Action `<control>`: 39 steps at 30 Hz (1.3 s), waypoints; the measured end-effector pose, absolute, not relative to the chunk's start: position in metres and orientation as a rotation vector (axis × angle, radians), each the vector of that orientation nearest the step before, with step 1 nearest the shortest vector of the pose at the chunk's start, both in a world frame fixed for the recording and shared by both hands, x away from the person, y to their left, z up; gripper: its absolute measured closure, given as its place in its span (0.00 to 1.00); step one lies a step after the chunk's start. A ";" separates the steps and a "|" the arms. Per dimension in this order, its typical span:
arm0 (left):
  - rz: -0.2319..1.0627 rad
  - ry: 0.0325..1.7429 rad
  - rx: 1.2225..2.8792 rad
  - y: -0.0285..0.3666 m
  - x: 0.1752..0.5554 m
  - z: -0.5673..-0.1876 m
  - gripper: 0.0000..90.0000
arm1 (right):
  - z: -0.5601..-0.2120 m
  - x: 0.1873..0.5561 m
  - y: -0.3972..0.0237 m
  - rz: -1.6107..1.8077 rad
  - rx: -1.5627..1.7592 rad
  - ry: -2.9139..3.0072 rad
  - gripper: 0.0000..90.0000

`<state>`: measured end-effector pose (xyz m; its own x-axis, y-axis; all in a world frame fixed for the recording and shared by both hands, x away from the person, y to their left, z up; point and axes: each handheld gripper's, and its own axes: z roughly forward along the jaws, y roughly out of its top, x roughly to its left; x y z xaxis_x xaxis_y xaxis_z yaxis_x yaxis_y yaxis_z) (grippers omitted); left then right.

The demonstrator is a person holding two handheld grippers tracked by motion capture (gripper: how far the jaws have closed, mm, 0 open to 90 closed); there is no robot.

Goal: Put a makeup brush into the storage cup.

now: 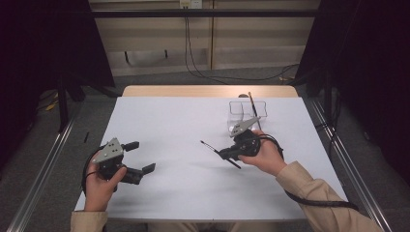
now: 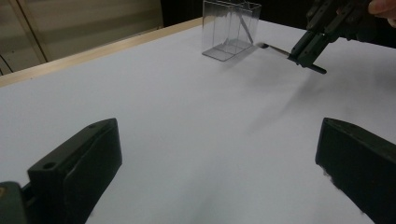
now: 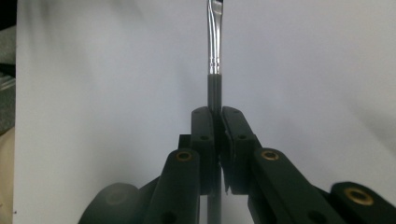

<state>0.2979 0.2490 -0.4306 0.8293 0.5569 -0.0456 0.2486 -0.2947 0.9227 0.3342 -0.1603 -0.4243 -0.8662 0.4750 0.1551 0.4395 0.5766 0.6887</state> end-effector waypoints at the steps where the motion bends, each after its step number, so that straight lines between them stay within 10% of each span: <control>1: 0.342 0.606 1.884 0.249 0.298 -0.431 0.00 | -0.424 0.334 -0.161 1.197 0.804 2.734 0.94; 39: 0.346 0.609 1.876 0.250 0.297 -0.430 0.00 | -0.392 0.340 -0.198 1.668 0.942 2.190 0.94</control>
<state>0.2973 0.2504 -0.4301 0.8267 0.5607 -0.0467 0.2473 -0.2874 0.9253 0.3402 -0.1979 -0.3919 -0.7665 0.6126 0.1929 0.3490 0.1451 0.9258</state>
